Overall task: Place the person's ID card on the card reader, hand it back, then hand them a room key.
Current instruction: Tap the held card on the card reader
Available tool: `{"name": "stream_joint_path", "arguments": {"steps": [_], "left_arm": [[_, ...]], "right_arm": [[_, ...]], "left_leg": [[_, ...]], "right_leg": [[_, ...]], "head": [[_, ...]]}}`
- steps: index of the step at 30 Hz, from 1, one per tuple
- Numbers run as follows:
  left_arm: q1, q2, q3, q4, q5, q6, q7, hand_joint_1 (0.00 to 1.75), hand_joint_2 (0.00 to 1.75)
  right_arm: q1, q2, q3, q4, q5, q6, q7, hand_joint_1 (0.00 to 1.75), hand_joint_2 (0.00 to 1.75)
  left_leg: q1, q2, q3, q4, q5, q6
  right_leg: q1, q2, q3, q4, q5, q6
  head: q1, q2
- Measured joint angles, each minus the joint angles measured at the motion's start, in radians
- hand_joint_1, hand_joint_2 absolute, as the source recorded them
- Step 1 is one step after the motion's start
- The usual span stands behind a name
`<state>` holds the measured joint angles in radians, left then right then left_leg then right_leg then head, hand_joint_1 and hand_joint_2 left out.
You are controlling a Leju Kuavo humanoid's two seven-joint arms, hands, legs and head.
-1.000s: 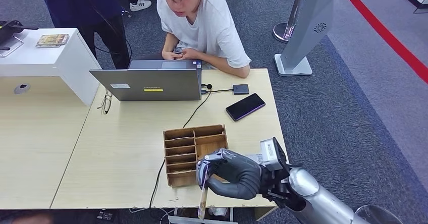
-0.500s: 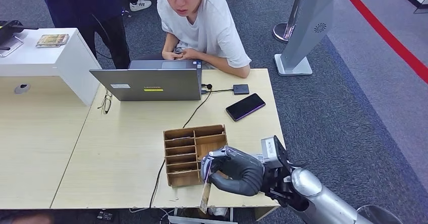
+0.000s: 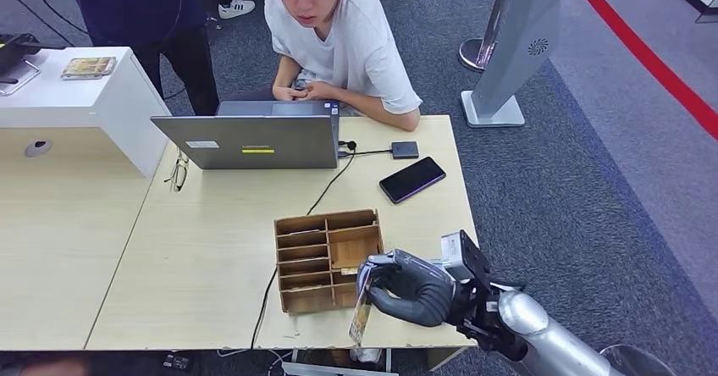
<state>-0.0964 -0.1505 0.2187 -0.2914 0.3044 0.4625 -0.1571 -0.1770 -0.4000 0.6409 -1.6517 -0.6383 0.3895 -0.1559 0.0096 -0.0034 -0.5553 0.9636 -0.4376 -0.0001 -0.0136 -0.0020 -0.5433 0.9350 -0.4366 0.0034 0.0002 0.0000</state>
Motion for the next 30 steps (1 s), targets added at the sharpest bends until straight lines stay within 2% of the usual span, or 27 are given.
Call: {"name": "stream_joint_path", "arguments": {"steps": [20,30], "left_arm": [[-0.001,0.000,-0.017,0.000,0.058,0.006,0.000,0.00,0.00],[0.000,0.000,-0.040,0.000,0.088,0.006,0.000,0.00,0.00]], "right_arm": [[0.135,-0.017,-0.082,0.050,0.050,-0.042,-0.001,1.75,1.75],[0.153,-0.019,-0.120,0.078,0.182,-0.146,0.000,1.75,1.75]], "left_leg": [[0.000,0.000,0.000,0.000,0.000,0.000],[0.000,0.000,0.000,0.000,0.000,0.000]], "right_leg": [[0.000,0.000,0.000,0.000,0.000,0.000],[0.000,0.000,0.000,0.000,0.000,0.000]], "head": [[0.000,0.000],[0.000,0.000]]}}
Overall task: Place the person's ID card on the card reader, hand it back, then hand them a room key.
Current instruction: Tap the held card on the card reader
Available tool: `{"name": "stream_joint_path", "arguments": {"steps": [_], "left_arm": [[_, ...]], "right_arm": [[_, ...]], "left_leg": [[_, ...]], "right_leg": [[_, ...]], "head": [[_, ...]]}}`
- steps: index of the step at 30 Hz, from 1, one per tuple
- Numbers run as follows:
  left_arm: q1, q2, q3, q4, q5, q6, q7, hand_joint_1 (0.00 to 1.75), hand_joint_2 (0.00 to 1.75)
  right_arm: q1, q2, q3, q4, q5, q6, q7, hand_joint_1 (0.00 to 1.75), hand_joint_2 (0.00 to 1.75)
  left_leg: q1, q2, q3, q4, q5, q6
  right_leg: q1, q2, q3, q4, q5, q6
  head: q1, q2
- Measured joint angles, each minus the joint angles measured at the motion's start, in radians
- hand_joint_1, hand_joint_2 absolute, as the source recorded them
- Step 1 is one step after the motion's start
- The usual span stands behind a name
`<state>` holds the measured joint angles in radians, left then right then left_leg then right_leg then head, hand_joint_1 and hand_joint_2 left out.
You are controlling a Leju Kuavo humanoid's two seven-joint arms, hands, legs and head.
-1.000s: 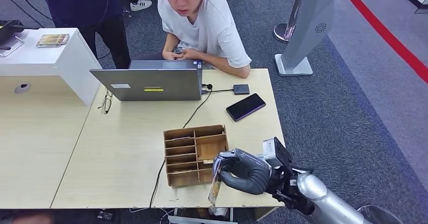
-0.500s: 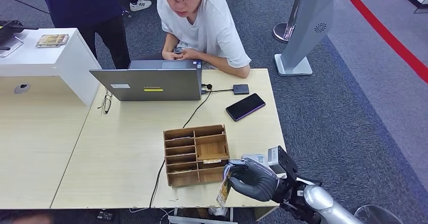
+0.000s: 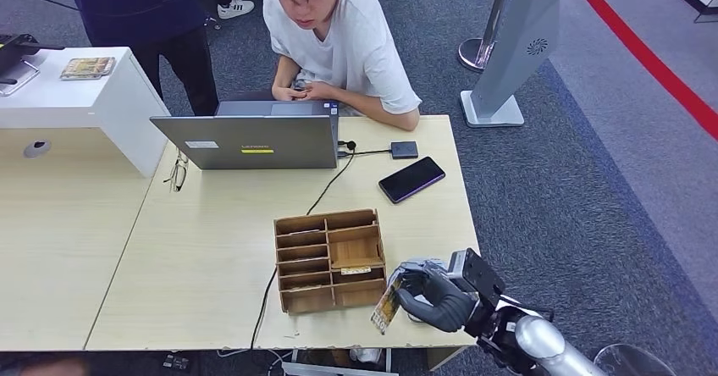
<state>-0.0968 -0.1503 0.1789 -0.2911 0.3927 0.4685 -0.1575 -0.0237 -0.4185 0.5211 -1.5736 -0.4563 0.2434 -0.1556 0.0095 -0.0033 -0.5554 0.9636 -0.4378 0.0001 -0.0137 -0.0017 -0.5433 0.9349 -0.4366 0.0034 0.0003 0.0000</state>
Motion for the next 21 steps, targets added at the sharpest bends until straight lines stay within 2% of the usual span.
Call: {"name": "stream_joint_path", "arguments": {"steps": [8,21], "left_arm": [[0.000,0.000,-0.021,0.000,0.024,0.000,-0.002,0.00,0.00],[0.000,0.000,-0.049,0.000,0.047,0.000,-0.003,0.00,0.00]], "right_arm": [[0.002,0.002,-0.027,0.025,0.098,-0.085,0.011,1.75,1.75],[0.013,0.008,-0.091,0.067,0.129,-0.112,0.024,1.75,1.75]], "left_leg": [[0.000,0.000,0.000,0.000,0.000,0.000],[0.000,0.000,0.000,0.000,0.000,0.000]], "right_leg": [[0.000,0.000,0.000,0.000,0.000,0.000],[0.000,0.000,0.000,0.000,0.000,0.000]], "head": [[0.000,0.000],[0.000,0.000]]}}
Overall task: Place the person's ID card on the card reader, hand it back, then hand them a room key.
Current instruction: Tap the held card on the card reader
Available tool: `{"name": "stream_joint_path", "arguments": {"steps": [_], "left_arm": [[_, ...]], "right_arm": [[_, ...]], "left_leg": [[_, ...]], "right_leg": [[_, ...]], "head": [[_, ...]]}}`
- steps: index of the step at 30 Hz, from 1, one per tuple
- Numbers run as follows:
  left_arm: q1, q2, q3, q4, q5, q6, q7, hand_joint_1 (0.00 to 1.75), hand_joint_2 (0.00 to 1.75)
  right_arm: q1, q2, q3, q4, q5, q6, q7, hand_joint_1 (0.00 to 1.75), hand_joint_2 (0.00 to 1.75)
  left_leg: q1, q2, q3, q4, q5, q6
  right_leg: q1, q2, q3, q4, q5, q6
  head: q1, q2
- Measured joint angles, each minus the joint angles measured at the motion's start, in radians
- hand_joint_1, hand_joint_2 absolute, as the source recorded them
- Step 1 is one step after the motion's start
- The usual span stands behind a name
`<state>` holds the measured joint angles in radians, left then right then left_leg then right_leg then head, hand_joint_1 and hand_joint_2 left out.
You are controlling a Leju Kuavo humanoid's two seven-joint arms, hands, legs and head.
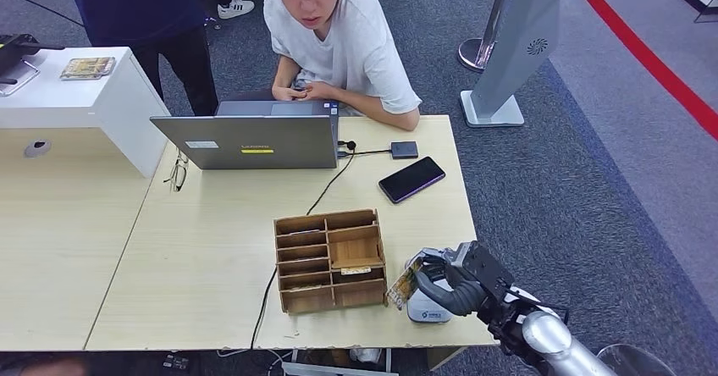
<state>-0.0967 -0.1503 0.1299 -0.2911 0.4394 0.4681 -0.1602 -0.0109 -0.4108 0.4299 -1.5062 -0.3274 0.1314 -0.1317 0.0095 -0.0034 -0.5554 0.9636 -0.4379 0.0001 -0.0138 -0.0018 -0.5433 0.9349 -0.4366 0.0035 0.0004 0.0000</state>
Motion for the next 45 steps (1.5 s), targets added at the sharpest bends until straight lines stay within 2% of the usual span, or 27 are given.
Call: {"name": "stream_joint_path", "arguments": {"steps": [25,45], "left_arm": [[0.000,0.000,-0.039,0.000,0.047,-0.001,-0.009,0.00,0.00],[0.001,0.000,-0.048,0.000,0.079,0.000,-0.015,0.00,0.00]], "right_arm": [[0.034,0.016,-0.128,0.081,0.091,-0.018,0.036,1.75,1.75],[0.037,0.025,-0.142,0.109,0.236,-0.054,0.068,1.75,1.75]], "left_leg": [[0.000,0.000,0.000,0.000,0.000,0.000],[0.000,0.000,0.000,0.000,0.000,0.000]], "right_leg": [[0.000,0.000,0.000,0.000,0.000,0.000],[0.000,0.000,0.000,0.000,0.000,0.000]], "head": [[0.000,0.000],[0.000,0.000]]}}
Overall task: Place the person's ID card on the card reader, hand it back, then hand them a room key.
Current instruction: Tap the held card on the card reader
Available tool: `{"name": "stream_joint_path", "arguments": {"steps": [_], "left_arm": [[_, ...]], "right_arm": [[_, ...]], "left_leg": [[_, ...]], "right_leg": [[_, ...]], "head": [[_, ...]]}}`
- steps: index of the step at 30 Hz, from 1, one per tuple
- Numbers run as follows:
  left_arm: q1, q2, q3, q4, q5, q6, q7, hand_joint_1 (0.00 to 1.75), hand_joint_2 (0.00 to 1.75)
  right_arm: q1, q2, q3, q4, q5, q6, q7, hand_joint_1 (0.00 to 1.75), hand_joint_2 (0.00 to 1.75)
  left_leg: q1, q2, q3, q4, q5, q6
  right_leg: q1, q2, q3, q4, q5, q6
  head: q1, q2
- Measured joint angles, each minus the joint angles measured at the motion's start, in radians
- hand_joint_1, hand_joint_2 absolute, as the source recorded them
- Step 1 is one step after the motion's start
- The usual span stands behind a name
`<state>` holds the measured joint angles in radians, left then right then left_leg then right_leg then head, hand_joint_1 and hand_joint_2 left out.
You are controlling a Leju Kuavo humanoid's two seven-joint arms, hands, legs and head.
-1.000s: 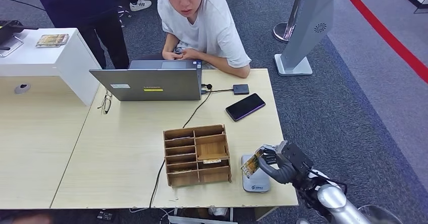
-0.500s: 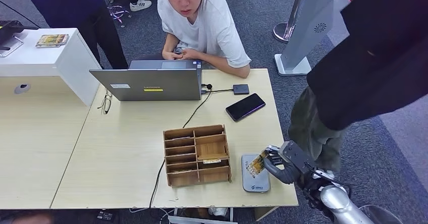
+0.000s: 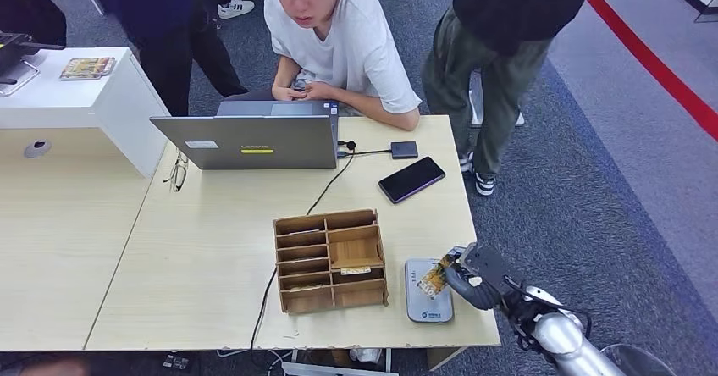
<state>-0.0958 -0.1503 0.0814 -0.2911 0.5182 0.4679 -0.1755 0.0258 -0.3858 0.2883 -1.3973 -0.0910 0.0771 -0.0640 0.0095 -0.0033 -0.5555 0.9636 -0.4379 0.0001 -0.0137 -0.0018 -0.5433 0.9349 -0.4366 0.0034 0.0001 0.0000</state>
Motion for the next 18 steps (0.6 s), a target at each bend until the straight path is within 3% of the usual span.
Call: {"name": "stream_joint_path", "arguments": {"steps": [18], "left_arm": [[0.003,0.000,-0.021,0.000,0.012,0.001,0.000,0.00,0.00]], "right_arm": [[-0.003,0.029,0.038,0.024,0.182,-0.089,0.031,1.75,1.75]], "left_leg": [[0.000,0.000,0.000,0.000,0.000,0.000]], "right_leg": [[0.000,0.000,0.000,0.000,0.000,0.000]], "head": [[0.000,0.000]]}}
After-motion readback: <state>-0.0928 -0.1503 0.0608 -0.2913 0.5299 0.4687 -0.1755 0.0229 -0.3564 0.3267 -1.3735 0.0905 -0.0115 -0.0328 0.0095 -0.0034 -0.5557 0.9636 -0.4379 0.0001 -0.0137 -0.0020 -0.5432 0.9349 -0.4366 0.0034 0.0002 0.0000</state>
